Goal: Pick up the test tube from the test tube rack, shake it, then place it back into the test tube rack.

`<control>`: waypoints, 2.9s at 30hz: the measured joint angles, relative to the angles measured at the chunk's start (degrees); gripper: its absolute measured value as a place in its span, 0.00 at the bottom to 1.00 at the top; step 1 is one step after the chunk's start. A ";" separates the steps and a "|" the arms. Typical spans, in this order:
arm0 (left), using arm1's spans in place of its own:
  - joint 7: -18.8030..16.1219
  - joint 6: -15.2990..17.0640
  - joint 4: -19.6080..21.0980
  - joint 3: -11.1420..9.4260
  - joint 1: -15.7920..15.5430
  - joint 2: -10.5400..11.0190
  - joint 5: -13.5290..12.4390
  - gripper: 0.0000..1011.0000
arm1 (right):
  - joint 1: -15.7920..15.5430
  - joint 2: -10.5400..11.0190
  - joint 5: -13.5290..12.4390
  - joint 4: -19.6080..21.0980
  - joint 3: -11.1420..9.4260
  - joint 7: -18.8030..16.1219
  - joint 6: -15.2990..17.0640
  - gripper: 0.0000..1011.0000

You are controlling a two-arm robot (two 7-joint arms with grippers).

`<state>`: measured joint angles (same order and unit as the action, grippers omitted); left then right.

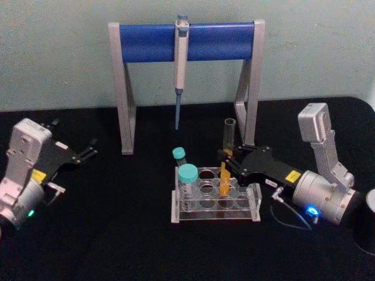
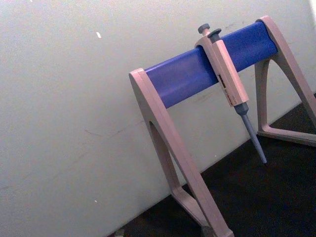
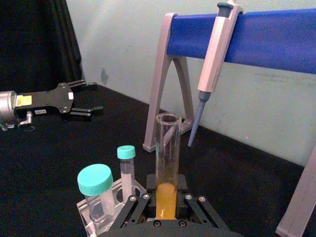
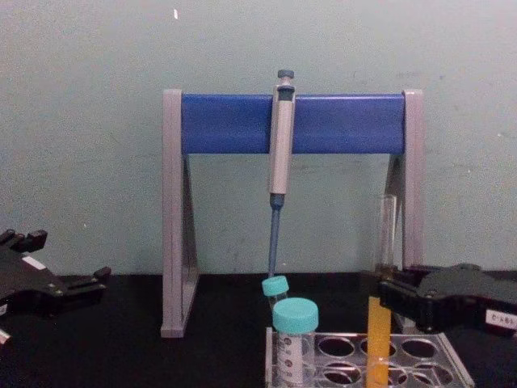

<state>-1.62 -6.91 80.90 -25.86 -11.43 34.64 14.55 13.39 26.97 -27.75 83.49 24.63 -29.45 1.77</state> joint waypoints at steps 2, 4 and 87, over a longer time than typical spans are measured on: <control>0.00 0.00 0.00 0.00 0.00 0.00 0.00 0.99 | -0.01 -0.08 0.00 -0.17 0.06 0.01 0.06 0.22; 0.00 0.00 0.00 0.00 0.00 0.00 0.00 0.99 | 0.03 -0.19 0.01 -0.40 0.11 0.02 0.09 0.22; 0.00 0.00 0.00 0.00 0.00 0.00 0.00 0.99 | -13.51 0.59 5.88 8.63 -10.18 16.01 -7.45 0.99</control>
<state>-1.62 -6.91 80.90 -25.86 -11.43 34.65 14.55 -0.13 27.57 -21.88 92.12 14.45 -13.44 -5.68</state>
